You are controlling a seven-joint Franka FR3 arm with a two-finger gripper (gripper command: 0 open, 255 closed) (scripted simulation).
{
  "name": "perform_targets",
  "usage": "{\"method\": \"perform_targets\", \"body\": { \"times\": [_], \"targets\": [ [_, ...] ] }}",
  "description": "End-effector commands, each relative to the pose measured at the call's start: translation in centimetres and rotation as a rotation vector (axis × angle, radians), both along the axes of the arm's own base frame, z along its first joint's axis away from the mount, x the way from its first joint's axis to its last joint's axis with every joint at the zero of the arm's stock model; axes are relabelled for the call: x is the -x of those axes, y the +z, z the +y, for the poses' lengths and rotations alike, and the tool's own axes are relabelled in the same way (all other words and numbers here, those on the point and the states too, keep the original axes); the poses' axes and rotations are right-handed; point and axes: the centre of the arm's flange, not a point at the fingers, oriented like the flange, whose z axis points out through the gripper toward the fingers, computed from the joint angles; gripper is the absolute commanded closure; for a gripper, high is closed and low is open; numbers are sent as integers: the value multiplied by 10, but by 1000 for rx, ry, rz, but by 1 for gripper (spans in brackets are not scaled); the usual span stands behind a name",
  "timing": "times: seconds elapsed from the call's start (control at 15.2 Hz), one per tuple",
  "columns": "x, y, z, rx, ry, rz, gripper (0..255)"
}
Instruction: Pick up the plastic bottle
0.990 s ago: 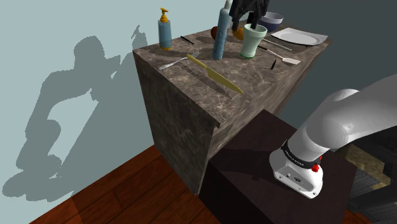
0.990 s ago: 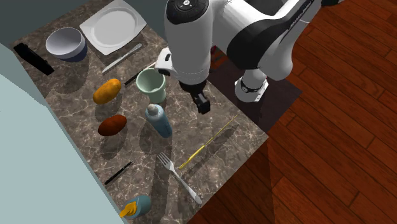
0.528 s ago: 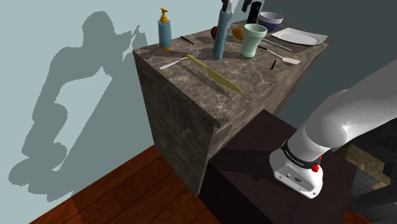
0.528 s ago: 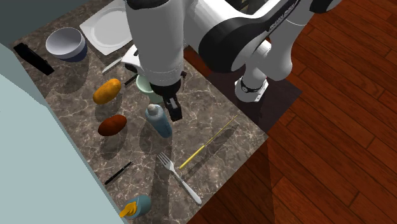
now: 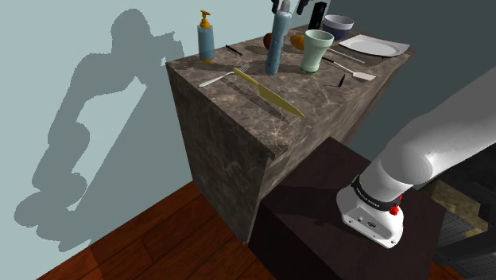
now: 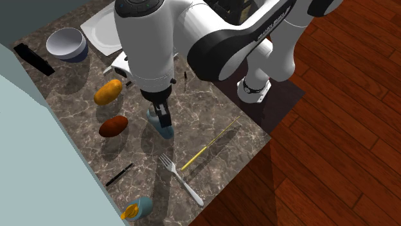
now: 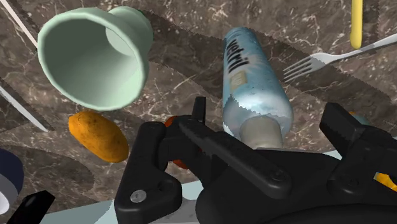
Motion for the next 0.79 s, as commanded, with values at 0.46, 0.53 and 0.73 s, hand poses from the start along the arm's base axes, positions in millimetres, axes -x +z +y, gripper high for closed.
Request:
{"method": "perform_targets", "body": {
  "times": [0.46,0.53,0.73],
  "targets": [
    [0,-14,0,0,0,-1,255],
    [0,-14,0,0,0,-1,255],
    [0,-14,0,0,0,-1,255]
  ]
}}
